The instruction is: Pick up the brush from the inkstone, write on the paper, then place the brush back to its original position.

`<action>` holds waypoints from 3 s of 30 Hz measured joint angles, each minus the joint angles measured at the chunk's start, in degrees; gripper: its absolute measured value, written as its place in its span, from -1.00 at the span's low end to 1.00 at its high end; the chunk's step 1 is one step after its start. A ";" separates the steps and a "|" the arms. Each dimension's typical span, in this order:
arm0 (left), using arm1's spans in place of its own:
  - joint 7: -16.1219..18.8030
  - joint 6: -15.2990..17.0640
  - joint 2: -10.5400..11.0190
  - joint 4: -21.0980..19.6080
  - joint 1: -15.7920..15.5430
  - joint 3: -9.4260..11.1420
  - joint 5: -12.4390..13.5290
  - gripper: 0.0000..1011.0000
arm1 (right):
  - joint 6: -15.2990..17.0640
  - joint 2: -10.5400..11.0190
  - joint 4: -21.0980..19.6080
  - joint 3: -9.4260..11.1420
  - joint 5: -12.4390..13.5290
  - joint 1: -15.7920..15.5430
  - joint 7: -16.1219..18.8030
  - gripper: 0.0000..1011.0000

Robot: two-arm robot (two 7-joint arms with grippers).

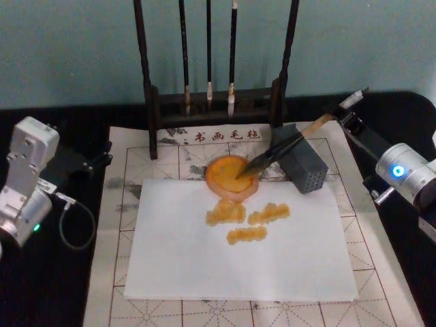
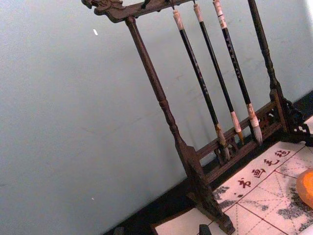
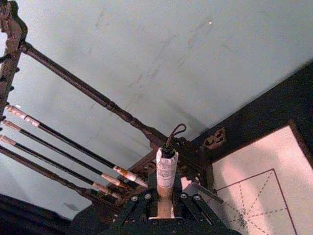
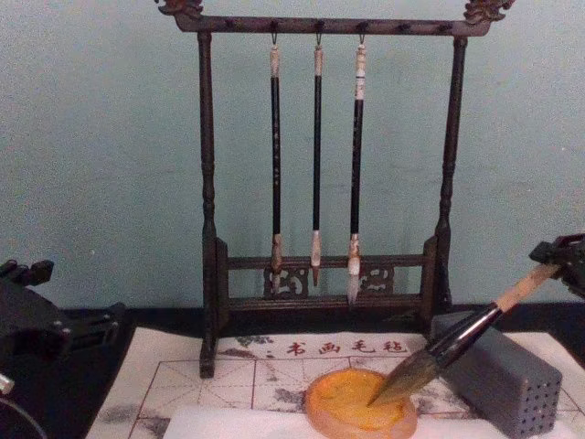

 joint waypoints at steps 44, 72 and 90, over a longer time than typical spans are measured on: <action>0.00 0.00 0.00 0.00 0.00 0.00 0.00 0.98 | -5.28 5.11 -2.29 -2.98 3.68 -0.86 -2.11 -0.64; 0.00 0.00 0.00 0.00 0.00 0.00 0.00 0.98 | -5.94 6.67 -5.41 -5.00 4.95 -0.57 -1.15 -0.64; 0.00 0.00 0.00 0.00 0.00 0.00 0.00 0.98 | -6.04 10.70 -10.65 -7.42 1.33 -2.97 2.56 -0.64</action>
